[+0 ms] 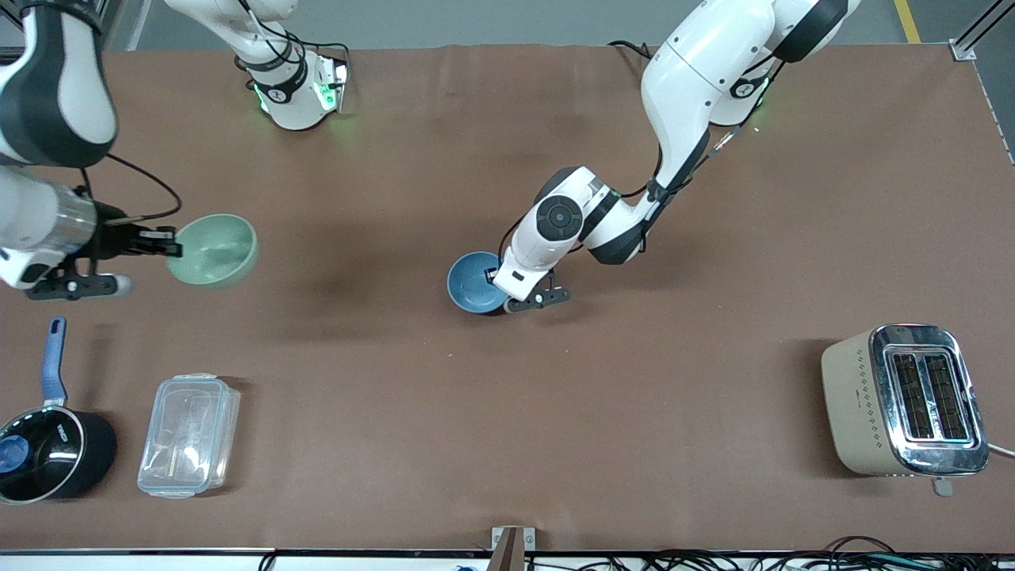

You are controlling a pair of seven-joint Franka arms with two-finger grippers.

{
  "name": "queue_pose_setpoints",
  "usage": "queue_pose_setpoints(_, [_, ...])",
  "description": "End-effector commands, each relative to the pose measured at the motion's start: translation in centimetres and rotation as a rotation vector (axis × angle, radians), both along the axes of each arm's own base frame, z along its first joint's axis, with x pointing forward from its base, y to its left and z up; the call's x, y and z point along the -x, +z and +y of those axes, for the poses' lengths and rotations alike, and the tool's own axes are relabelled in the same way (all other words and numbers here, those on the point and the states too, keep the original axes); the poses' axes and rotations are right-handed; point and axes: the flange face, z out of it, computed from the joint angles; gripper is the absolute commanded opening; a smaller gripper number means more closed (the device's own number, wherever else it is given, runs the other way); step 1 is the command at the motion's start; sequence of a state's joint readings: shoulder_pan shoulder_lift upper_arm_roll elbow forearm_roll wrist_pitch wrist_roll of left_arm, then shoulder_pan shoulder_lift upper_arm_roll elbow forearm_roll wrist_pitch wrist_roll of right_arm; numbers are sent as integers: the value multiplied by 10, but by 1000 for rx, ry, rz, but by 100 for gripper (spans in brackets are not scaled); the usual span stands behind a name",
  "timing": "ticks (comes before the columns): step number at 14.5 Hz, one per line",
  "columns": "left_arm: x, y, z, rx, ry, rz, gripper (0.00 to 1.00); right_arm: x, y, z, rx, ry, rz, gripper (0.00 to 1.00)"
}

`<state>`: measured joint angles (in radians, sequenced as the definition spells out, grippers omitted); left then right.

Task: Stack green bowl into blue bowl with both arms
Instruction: 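Carry the green bowl over the blue bowl while the left gripper releases and withdraws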

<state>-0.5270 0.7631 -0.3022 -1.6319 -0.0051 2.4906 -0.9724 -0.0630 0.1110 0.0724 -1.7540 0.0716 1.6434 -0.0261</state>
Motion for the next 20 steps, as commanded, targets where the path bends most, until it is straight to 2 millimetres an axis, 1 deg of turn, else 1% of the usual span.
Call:
queue_pose_setpoints(1, [-32, 62, 30, -89, -26, -96, 100, 0, 1, 48, -21, -59, -14, 1])
queue_pose_setpoints(2, [-48, 92, 49, -124, -10, -98, 100, -2, -5, 72, -28, -68, -20, 1])
queue_pose_setpoints(3, [-65, 122, 71, -155, 1, -99, 100, -4, -18, 96, -24, -81, -17, 1])
queue_pose_setpoints(4, [-84, 151, 99, -189, -8, -102, 100, -5, -34, 125, -14, -82, -8, 1])
queue_pose_setpoints(5, [-103, 182, 132, -218, -37, -103, 100, -5, -51, 156, -6, -91, -2, 1])
queue_pose_setpoints(6, [-117, 206, 164, -236, -63, -100, 100, -2, -65, 183, 1, -93, 4, 1])
queue_pose_setpoints(7, [-133, 231, 203, -248, -89, -96, 100, 3, -82, 220, -21, -104, 14, 1])
queue_pose_setpoints(8, [-145, 249, 240, -259, -105, -87, 100, 8, -97, 246, -45, -118, 26, 1])
queue_pose_setpoints(9, [-151, 270, 278, -269, -120, -86, 100, 11, -112, 261, -58, -126, 48, 1])
queue_pose_setpoints(10, [-155, 286, 307, -271, -121, -96, 100, 16, -129, 277, -80, -132, 79, 1])
queue_pose_setpoints(12, [-152, 314, 349, -286, -94, -93, 100, 23, -152, 301, -111, -160, 114, 1])
queue_pose_setpoints(14, [-147, 337, 378, -298, -78, -99, 100, 31, -167, 322, -102, -174, 117, 1])
queue_pose_setpoints(15, [-145, 349, 396, -300, -80, -110, 100, 31, -174, 328, -104, -179, 109, 1])
queue_pose_setpoints(16, [-142, 358, 407, -304, -98, -112, 100, 34, -184, 338, -109, -176, 108, 1])
queue_pose_setpoints(17, [-138, 367, 416, -308, -121, -114, 100, 37, -189, 345, -126, -185, 115, 1])
queue_pose_setpoints(18, [-132, 378, 432, -312, -143, -110, 100, 38, -196, 349, -137, -194, 118, 1])
queue_pose_setpoints(20, [-118, 397, 452, -314, -176, -93, 100, 40, -207, 350, -131, -199, 133, 1])
